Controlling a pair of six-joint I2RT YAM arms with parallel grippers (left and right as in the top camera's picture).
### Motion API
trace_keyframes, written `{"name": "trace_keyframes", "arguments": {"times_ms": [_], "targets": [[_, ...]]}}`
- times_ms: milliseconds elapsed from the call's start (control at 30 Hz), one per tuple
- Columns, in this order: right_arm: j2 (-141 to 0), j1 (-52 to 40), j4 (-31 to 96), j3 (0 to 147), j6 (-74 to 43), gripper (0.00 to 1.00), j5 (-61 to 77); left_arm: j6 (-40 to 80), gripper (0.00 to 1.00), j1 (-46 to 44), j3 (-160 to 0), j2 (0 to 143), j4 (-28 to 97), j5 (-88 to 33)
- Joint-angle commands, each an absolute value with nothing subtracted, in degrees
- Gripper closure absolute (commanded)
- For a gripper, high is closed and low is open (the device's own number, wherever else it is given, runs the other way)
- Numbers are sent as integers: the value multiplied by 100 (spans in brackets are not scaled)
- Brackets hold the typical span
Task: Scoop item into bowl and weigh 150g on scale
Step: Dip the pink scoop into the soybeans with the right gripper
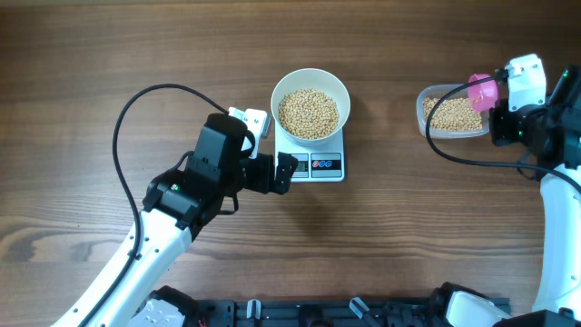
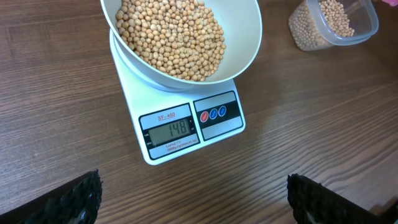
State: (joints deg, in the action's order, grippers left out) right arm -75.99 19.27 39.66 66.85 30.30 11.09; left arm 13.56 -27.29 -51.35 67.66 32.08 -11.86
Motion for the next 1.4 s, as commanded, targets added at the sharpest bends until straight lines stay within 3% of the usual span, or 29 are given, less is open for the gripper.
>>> {"name": "trace_keyframes", "arguments": {"times_ms": [0, 200, 800, 1367], "targets": [[-7566, 1907, 3929, 6705, 2899, 96, 1251, 1240, 0, -2759, -5133, 6718, 3192, -1129], [-7566, 1907, 3997, 6705, 2633, 96, 1883, 1240, 0, -2759, -5133, 6718, 3192, -1129], [-7653, 1907, 4034, 6705, 2040, 96, 1984, 1240, 0, -2759, -5133, 6718, 3192, -1129], [-8965, 1896, 4034, 6705, 2534, 96, 1920, 1240, 0, -2759, -5133, 6718, 3192, -1129]]}}
